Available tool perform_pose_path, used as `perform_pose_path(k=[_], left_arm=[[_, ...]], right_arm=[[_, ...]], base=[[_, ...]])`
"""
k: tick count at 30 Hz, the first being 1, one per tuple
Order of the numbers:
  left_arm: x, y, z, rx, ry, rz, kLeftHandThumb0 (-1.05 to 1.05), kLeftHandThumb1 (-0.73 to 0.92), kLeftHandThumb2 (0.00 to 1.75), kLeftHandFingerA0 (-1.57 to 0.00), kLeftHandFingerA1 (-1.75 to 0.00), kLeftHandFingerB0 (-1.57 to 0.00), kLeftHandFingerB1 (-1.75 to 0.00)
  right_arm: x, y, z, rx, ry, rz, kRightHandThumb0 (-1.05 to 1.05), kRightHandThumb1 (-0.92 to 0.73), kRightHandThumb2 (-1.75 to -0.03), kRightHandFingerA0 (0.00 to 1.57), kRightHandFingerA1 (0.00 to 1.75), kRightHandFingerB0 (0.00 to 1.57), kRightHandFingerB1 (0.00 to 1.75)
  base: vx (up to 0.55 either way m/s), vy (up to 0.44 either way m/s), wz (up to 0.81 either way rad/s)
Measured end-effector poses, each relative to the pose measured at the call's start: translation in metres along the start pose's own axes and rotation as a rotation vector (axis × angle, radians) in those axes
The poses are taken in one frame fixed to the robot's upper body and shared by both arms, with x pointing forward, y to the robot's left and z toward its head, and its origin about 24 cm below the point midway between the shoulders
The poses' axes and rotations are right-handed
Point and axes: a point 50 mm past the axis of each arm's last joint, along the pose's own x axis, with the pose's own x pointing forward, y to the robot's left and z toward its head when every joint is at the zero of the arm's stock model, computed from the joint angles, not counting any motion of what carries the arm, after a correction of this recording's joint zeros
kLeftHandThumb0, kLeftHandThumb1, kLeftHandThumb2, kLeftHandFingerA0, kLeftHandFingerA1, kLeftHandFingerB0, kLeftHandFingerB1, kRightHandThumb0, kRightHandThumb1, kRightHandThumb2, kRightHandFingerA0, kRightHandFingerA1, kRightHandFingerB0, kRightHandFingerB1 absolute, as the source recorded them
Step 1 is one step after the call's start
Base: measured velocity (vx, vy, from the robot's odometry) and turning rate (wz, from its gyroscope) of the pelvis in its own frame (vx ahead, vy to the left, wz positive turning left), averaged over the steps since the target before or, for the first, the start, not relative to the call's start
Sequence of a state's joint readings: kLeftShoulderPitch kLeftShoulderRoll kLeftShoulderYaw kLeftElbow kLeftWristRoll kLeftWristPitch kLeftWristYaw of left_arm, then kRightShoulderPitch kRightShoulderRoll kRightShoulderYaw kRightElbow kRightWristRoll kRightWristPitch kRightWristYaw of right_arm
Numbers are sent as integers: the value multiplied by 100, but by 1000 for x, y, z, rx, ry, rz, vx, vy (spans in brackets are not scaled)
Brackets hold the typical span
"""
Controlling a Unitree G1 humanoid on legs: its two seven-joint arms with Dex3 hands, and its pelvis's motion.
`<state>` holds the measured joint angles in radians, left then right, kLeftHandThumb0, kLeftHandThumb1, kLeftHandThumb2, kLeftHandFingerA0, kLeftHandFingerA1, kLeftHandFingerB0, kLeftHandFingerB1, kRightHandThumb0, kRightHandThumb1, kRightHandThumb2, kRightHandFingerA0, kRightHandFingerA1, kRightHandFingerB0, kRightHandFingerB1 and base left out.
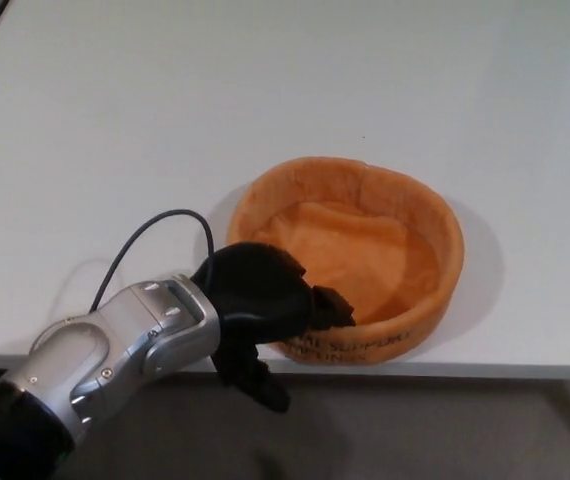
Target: A soft plate is kept in the center of the table close to the robot and the robot uses its left hand to pick up the plate, turns it upside down and places it back on the table
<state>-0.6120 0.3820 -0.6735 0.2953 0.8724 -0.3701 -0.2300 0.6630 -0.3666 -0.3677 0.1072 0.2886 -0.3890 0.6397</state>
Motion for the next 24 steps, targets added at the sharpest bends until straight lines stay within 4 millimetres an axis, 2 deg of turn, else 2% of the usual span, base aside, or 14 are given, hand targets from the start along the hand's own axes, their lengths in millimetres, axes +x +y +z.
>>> perform_pose_path(k=[1,3,4,5,6,7,8,9,12,17,18,19,20,24], left_arm=[[0,-1,0,15,-2,-5,-97,49,90,-95,-147,-45,-50],[1,-5,2,43,-7,-16,-105,54,91,-94,-152,-51,-59],[1,-6,2,57,-11,-19,-90,58,64,-94,-172,-53,-66],[2,-6,3,72,-17,-21,-85,50,84,-108,-155,-69,-77],[2,-6,4,90,-22,-19,-55,37,88,-133,-145,-89,-107],[3,-6,5,105,-25,-16,-55,37,88,-133,-145,-89,-107],[3,-7,6,127,-28,-7,-58,55,58,-102,-174,-88,-148],[3,-7,7,136,-30,-3,-46,58,59,-101,-175,-85,-165],[4,-10,9,189,-33,11,-38,41,83,-131,-145,-99,-122],[4,-10,7,229,-26,39,-39,43,83,-128,-145,-92,-120],[4,-10,7,231,-25,45,-31,57,57,-98,-175,-79,-132],[4,-9,7,231,-23,50,-31,57,57,-98,-175,-79,-132],[3,-9,6,230,-22,53,-40,39,80,-129,-146,-90,-118],[3,-9,4,223,-12,65,-44,41,82,-128,-146,-90,-118]], right_arm=[[0,0,-1,2,4,-2,-78,-77,-112,24,61,10,48],[-2,0,-5,9,15,-4,-80,-92,-77,27,61,14,41],[-2,0,-5,10,17,-1,-78,-79,-112,28,64,13,50],[-3,0,-4,8,15,2,-78,-92,-77,30,64,17,42],[-3,1,-3,5,12,5,-80,-92,-75,31,64,15,42],[-3,1,-2,2,9,7,-80,-92,-75,31,64,15,42],[-3,2,0,-2,3,10,-82,-92,-77,34,65,16,42],[-3,2,0,-4,2,11,-80,-79,-114,33,66,14,51],[-4,3,0,-5,4,16,-80,-92,-76,34,65,19,42],[-4,3,1,-7,-1,23,-80,-92,-77,35,65,20,43],[-4,3,1,-8,-3,24,-81,-92,-77,36,64,21,43],[-4,3,2,-10,-4,25,-81,-92,-77,36,64,21,43],[-4,3,2,-11,-5,25,-81,-92,-76,37,64,21,43],[-4,3,2,-10,-4,26,-83,-92,-75,37,61,21,39]], base=[[0,0,0],[0,0,0],[0,0,0],[0,0,0],[0,0,0],[0,0,0],[0,0,0],[0,0,0],[0,0,0],[0,0,0],[0,0,0],[0,0,0],[0,0,0],[0,0,0]])
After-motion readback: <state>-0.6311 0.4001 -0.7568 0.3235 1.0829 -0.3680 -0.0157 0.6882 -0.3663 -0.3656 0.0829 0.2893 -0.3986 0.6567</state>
